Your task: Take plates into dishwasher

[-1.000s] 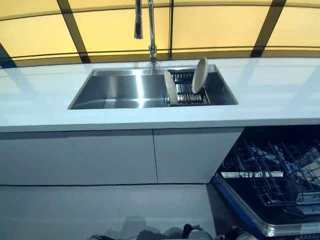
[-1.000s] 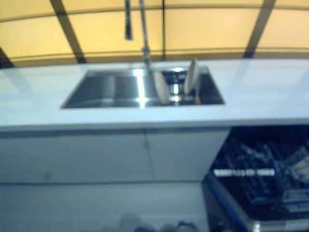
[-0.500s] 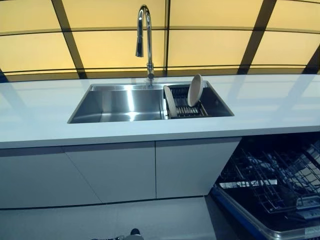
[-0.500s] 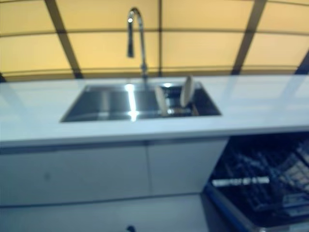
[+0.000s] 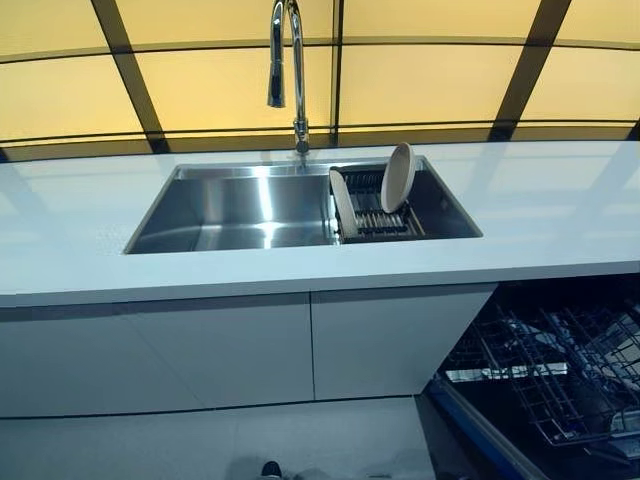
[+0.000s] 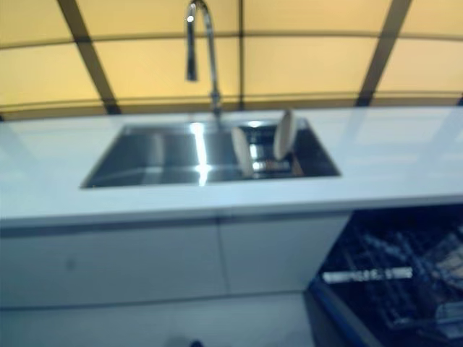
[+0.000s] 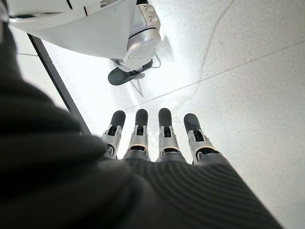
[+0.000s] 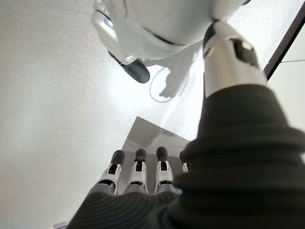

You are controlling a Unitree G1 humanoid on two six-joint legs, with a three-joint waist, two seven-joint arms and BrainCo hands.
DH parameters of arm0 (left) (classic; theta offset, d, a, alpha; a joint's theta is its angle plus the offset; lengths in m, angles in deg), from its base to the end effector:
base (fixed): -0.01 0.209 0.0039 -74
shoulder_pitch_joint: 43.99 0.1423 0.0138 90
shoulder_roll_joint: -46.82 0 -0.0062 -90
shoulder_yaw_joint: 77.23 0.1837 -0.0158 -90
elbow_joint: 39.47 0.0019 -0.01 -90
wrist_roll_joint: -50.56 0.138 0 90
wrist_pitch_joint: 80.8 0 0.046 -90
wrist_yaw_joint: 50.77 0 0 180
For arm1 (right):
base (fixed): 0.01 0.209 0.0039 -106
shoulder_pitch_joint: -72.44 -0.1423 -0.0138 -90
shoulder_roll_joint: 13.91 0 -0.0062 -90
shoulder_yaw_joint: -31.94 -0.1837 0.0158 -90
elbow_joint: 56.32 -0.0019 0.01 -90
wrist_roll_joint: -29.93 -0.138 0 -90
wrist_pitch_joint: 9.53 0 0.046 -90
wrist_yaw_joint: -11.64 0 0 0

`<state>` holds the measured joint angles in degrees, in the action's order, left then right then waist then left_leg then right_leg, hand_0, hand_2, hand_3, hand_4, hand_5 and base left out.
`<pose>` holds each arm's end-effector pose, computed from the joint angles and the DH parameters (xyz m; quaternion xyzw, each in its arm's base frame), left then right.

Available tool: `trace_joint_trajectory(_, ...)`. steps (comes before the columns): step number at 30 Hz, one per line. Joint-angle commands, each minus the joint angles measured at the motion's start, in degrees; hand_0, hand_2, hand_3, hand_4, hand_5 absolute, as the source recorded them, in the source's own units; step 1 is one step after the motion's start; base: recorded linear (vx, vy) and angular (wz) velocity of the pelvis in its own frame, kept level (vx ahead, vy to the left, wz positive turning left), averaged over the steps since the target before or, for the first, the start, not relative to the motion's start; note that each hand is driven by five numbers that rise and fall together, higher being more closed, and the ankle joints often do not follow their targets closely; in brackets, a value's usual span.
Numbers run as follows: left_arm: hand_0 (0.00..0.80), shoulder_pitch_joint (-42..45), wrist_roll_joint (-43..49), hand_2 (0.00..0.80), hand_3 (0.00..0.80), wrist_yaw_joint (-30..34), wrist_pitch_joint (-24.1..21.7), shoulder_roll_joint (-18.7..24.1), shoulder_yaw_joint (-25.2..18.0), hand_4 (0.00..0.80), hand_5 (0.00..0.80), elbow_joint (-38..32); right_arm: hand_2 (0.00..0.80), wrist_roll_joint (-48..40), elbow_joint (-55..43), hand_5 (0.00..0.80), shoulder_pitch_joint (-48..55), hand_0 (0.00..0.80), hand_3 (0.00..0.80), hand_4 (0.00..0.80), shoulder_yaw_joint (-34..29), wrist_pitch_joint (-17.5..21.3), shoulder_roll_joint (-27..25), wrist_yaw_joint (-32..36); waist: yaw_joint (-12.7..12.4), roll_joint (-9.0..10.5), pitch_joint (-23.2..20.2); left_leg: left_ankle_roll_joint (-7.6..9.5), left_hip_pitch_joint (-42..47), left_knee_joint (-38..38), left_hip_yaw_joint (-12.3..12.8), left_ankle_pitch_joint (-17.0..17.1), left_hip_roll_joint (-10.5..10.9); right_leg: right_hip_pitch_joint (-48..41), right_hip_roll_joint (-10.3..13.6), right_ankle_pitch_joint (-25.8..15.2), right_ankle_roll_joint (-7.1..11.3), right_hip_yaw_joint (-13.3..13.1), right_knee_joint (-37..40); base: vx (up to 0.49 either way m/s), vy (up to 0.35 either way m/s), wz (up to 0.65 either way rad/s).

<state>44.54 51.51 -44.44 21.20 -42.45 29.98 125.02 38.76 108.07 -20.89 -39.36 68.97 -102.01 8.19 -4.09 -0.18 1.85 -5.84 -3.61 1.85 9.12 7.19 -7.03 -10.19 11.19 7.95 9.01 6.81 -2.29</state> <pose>0.0581 0.2402 -0.1152 0.1780 0.6871 -0.0524 0.7025 0.0712 -0.2232 -0.1174 -0.2884 0.6440 0.0530 0.7066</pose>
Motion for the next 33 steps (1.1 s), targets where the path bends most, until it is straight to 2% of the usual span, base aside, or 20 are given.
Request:
trace_joint_trajectory(1,0.0,-3.81,-0.8,0.0,0.0,-0.3,-0.76,-2.04,-0.55,0.0,0.0,0.12,0.0,-0.53,-1.55,0.0,-3.97,0.0,0.0,0.0,0.13,1.3,-1.28,0.41,-0.94,-0.11,3.9,0.31,-9.5,9.23,-3.61,-2.06,-2.05,-5.65,2.46,-2.1,-0.24,-0.27,0.78,0.068,0.055,-0.04)
trace_joint_trajectory(3,0.0,-4.14,0.03,0.0,0.0,-0.36,-1.74,-1.97,-0.94,0.0,0.0,-0.25,0.0,-0.77,-1.56,0.0,-4.52,0.0,0.0,0.0,0.18,1.32,-1.33,0.42,-1.19,0.25,3.95,0.94,-9.93,11.52,-3.08,-3.63,-1.8,-5.34,3.51,-2.19,0.29,0.13,-0.13,0.067,0.077,-0.08)
trace_joint_trajectory(5,0.0,-5.13,2.64,0.0,0.0,0.13,-2.2,-1.18,-0.15,0.0,0.0,-0.67,0.0,-1.93,-1.78,0.0,-4.3,0.0,0.0,0.0,-0.82,1.3,-1.31,-0.94,-1.32,0.65,3.46,2.52,-10.23,12.51,-2.26,-5.19,-0.79,-6.05,4.03,-1.89,0.84,0.2,-3.89,0.144,0.113,-0.01)
trace_joint_trajectory(6,0.0,-5.41,4.14,0.0,0.0,0.16,-2.06,-0.61,0.22,0.0,0.0,-1.19,0.0,-3.12,-2.04,0.0,-4.1,0.0,0.0,0.0,-1.39,1.57,-1.4,-1.39,-0.75,1.08,3.22,3.71,-8.2,10.67,-1.87,-5.35,0.75,-3.64,5.29,-6.95,1.44,-0.61,-9.22,0.193,0.175,0.08)
trace_joint_trajectory(7,0.0,-5.7,5.34,0.0,0.0,1.07,-2.09,0.16,0.9,0.0,0.0,-1.49,0.0,-4.03,-2.21,0.0,-3.96,0.0,0.0,0.0,-1.69,2.7,-1.79,-1.85,0.93,0.34,3.7,4.67,-4.15,7.8,-1.73,-5.67,1.33,3.75,6.68,-13.85,1.88,-2.61,-19.96,0.215,0.216,0.12)
trace_joint_trajectory(8,0.0,-5.96,6.16,0.0,0.0,1.54,-2.01,0.66,1.8,0.0,0.0,-1.63,0.0,-4.35,-2.56,0.0,-3.83,0.0,0.0,0.0,-1.64,3.7,-2.28,-2.0,2.61,-0.9,4.35,5.3,-0.58,5.2,-2.03,-5.63,1.34,10.57,5.43,-15.33,1.31,-4.45,-26.28,0.247,0.194,0.13)
trace_joint_trajectory(9,0.0,-6.16,5.53,0.0,0.0,1.24,-1.1,1.1,2.88,0.0,0.0,-1.93,0.0,-4.82,-2.91,0.0,-3.92,0.0,0.0,0.0,-1.22,4.49,-2.6,-1.61,4.12,-1.2,5.28,5.56,2.61,2.72,-2.76,-5.35,2.0,15.17,3.24,-14.61,0.39,-5.79,-28.54,0.204,0.097,0.18)
trace_joint_trajectory(10,0.0,-6.23,4.93,0.0,0.0,0.96,-0.72,1.18,3.18,0.0,0.0,-2.01,0.0,-5.03,-2.98,0.0,-3.96,0.0,0.0,0.0,-1.08,4.61,-2.66,-1.44,4.4,-1.43,5.33,5.55,3.04,2.17,-2.99,-5.17,1.95,16.03,2.48,-14.71,0.13,-5.94,-28.23,0.263,-0.071,0.26)
trace_joint_trajectory(11,0.0,-6.81,2.73,0.0,0.0,0.03,0.28,1.59,3.9,0.0,0.0,-1.83,0.0,-5.19,-3.03,0.0,-4.0,0.0,0.0,0.0,-0.56,4.85,-2.64,-0.84,5.39,-1.2,5.61,5.25,4.47,0.73,-4.1,-4.75,2.05,15.64,0.09,-11.85,-1.38,-5.31,-20.58,0.282,-0.233,0.5)
trace_joint_trajectory(12,0.0,-7.59,2.11,0.0,0.0,-0.62,0.78,1.58,3.75,0.0,0.0,-1.38,0.0,-4.27,-2.87,0.0,-4.4,0.0,0.0,0.0,-0.15,4.93,-2.38,-0.07,5.69,-0.53,5.7,4.86,5.03,0.4,-4.5,-4.97,2.14,14.49,-0.6,-10.79,-1.96,-4.1,-11.8,0.305,-0.388,0.69)
trace_joint_trajectory(13,0.0,-8.28,1.81,0.0,0.0,-1.59,0.65,1.52,3.27,0.0,0.0,-0.95,0.0,-3.78,-2.67,0.0,-5.2,0.0,0.0,0.0,0.42,4.89,-2.06,0.31,6.02,0.3,6.1,4.53,5.55,0.46,-4.36,-5.8,2.47,15.65,-0.61,-13.17,-1.32,-3.21,-6.45,0.21,-0.407,0.78)
trace_joint_trajectory(14,0.0,-8.68,1.08,0.0,0.0,-2.25,0.51,1.55,2.96,0.0,0.0,-0.54,0.0,-3.37,-2.25,0.0,-5.81,0.0,0.0,0.0,0.77,5.03,-1.61,0.05,6.43,0.8,6.76,4.74,5.74,1.76,-4.36,-7.27,2.46,16.89,-0.89,-13.93,-0.94,-3.69,-5.87,0.132,-0.35,0.6)
trace_joint_trajectory(15,0.0,-8.79,0.62,0.0,0.0,-2.79,0.73,1.52,2.23,0.0,0.0,-0.47,0.0,-2.46,-2.47,0.0,-6.04,0.0,0.0,0.0,0.9,4.74,-1.17,-0.11,6.27,1.15,7.04,5.06,5.4,3.64,-3.76,-8.44,1.97,16.77,-0.79,-12.49,-0.95,-3.47,-6.89,0.126,-0.309,0.5)
trace_joint_trajectory(16,0.0,-8.49,0.24,0.0,0.0,-3.5,1.54,0.94,1.23,0.0,0.0,-0.78,0.0,-1.81,-3.34,0.0,-6.07,0.0,0.0,0.0,1.61,3.35,-1.09,-0.03,5.72,1.74,6.84,4.84,4.52,5.51,-3.26,-8.62,1.56,14.47,-1.1,-11.39,-1.28,-3.3,-5.91,0.102,-0.252,0.56)
trace_joint_trajectory(19,0.0,-7.63,-0.83,0.0,0.0,-0.31,0.74,-0.44,1.13,0.0,0.0,-0.79,0.0,-1.87,-4.17,0.0,-5.88,0.0,0.0,0.0,2.21,4.57,-2.41,1.84,4.94,1.7,6.94,3.18,3.51,6.26,-2.73,-7.11,-0.4,11.14,-1.3,-10.72,-2.22,-0.79,-3.64,0.099,-0.133,0.61)
trace_joint_trajectory(21,0.0,-6.99,-1.13,0.0,0.0,-2.86,0.38,-1.08,1.38,0.0,0.0,-0.73,0.0,-1.65,-4.49,0.0,-5.98,0.0,0.0,0.0,2.0,5.56,-2.9,2.75,4.6,1.72,6.71,2.5,3.83,5.44,-3.31,-6.49,-0.89,9.97,-1.21,-11.2,-2.03,-0.2,-1.79,0.134,-0.054,0.26)
trace_joint_trajectory(22,0.0,-5.77,0.78,0.0,0.0,-2.54,-0.77,-0.45,0.15,0.0,0.0,-0.86,0.0,0.0,-5.21,0.0,-6.1,0.0,0.0,0.0,3.14,7.49,-3.27,3.96,4.21,1.81,6.21,2.01,5.27,3.19,-4.46,-6.26,-1.05,8.66,-1.15,-11.5,-1.85,-0.01,0.43,0.169,-0.019,-0.05)
trace_joint_trajectory(25,0.0,-4.93,2.08,0.0,0.0,-0.57,-1.64,0.67,0.28,0.0,0.0,-1.42,0.0,2.42,-7.06,0.0,-6.6,0.0,0.0,0.0,5.15,9.19,-4.24,7.96,3.81,1.67,5.48,1.25,7.08,0.31,-4.45,-5.7,-1.76,7.41,-1.05,-12.0,-1.61,1.0,2.67,0.119,-0.008,-0.15)
trace_joint_trajectory(28,0.0,-5.28,3.11,0.0,0.0,1.47,-1.16,1.99,1.32,0.0,0.0,-2.28,0.0,4.25,-10.95,0.0,-8.07,0.0,0.0,0.0,8.94,12.63,-5.74,12.42,3.0,1.6,4.69,0.26,8.29,-2.56,-4.56,-5.27,-2.38,6.7,-0.85,-12.07,-1.05,2.56,3.91,0.07,-0.016,-0.07)
trace_joint_trajectory(33,0.0,-5.1,4.22,0.0,0.0,2.37,-0.15,3.54,1.1,0.0,0.0,-3.58,0.0,0.96,-21.09,0.0,-9.72,0.0,0.0,0.0,10.73,12.82,-8.73,20.48,2.83,2.35,4.76,-0.04,9.44,-3.9,-4.09,-5.47,-2.71,5.95,-0.78,-11.8,-0.52,3.04,4.51,0.053,-0.032,-0.02)
